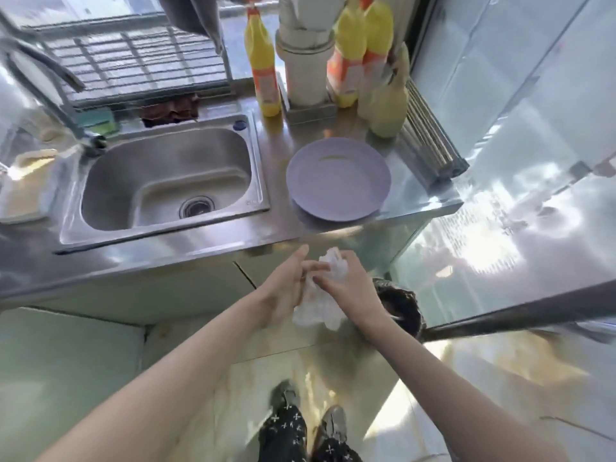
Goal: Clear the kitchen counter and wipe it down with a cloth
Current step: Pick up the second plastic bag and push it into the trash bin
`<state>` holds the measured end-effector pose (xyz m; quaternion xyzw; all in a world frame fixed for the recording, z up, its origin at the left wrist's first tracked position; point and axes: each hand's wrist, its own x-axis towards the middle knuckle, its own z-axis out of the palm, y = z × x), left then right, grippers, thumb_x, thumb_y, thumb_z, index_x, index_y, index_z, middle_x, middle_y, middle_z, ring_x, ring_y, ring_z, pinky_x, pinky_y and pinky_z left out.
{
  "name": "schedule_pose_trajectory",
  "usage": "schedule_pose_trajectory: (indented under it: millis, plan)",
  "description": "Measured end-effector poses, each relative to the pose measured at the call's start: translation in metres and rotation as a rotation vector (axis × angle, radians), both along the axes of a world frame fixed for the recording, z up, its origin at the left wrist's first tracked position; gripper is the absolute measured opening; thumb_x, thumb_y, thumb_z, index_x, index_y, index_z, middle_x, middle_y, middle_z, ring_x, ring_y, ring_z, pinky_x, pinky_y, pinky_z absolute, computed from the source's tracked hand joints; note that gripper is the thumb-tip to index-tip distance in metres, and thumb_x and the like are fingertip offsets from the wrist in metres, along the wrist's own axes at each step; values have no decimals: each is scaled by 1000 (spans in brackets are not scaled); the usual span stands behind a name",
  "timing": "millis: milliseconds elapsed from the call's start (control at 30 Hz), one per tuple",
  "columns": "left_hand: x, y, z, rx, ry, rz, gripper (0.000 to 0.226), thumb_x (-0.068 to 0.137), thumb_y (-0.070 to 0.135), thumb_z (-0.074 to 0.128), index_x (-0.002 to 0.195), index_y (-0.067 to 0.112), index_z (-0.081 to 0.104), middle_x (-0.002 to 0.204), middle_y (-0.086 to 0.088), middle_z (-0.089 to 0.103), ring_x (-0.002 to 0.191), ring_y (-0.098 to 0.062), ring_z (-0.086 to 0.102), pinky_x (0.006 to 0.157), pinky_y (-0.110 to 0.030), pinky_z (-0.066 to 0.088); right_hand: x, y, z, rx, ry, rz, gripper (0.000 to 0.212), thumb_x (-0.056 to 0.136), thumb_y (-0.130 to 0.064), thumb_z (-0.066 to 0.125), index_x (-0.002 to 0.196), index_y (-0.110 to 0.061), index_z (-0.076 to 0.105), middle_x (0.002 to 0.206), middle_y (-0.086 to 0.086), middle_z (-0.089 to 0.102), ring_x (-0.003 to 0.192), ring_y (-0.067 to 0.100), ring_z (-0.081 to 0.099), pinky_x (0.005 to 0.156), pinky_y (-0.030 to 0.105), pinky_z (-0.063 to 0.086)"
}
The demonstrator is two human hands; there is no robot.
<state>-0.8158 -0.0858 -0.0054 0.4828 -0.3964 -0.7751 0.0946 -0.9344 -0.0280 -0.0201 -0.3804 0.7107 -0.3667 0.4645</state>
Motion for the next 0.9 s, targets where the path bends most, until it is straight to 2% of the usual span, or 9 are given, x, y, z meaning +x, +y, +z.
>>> schedule_pose_trajectory:
  millis: [67,133,267,367,533,633,700,800,900]
  plan:
    - [-18,-10,-19,-22,-34,-58,42,96,43,29,100,20,63,100,-2,66,97,-21,60,91,-34,45,-22,-4,-19,64,49,-57,31,76,-33,60,100,-17,49,86,-3,60,81,17,59,65,28,47]
    - [-31,-19,-46,-138,-189,-142,28,96,33,37,101,21,62,113,-3,61,102,-21,57,91,-33,45,-46,-5,-43,130,98,-110,32,70,-34,51,95,-13,51,81,-1,59,77,20,56,63,28,42]
    - [-40,-37,-116,-335,-407,-367,25,94,22,42,110,15,59,107,0,58,93,-10,52,71,-21,41,-97,4,-112,221,180,-221,23,81,-17,54,103,-8,56,84,0,57,78,19,52,60,25,36]
    - [-47,-46,-167,-351,-478,-376,22,92,16,46,106,10,61,98,-2,57,93,-13,51,72,-21,37,-135,14,-177,303,236,-290,23,86,-6,52,109,-2,55,94,8,56,83,22,50,69,27,34]
    - [-70,-68,-253,-370,-565,-393,13,91,16,48,96,19,60,96,-3,59,96,-17,53,83,-25,37,-183,17,-291,430,330,-297,30,81,2,48,109,-4,56,104,23,58,94,35,55,74,32,39]
    - [-88,-78,-301,-415,-558,-353,16,90,11,49,99,11,62,98,-4,61,92,-14,52,74,-21,38,-203,9,-347,490,353,-283,36,80,7,43,114,-2,53,109,24,51,101,38,50,87,39,40]
    - [-95,-81,-331,-438,-558,-354,20,91,10,48,104,6,62,98,-2,60,90,-13,51,66,-19,38,-215,4,-384,492,362,-286,36,78,6,44,111,-2,53,107,24,54,100,39,51,85,40,40]
    - [-101,-83,-375,-454,-553,-332,17,90,8,49,100,8,62,97,-1,60,92,-13,52,68,-6,36,-229,-2,-434,545,291,-261,38,78,1,53,115,-7,52,113,20,59,101,35,55,84,38,43]
    - [-106,-83,-407,-437,-541,-302,15,90,7,50,98,11,61,98,-2,60,95,-14,53,72,-13,38,-240,-1,-477,606,169,-139,71,74,-8,72,137,-12,40,137,17,46,121,33,48,99,39,40]
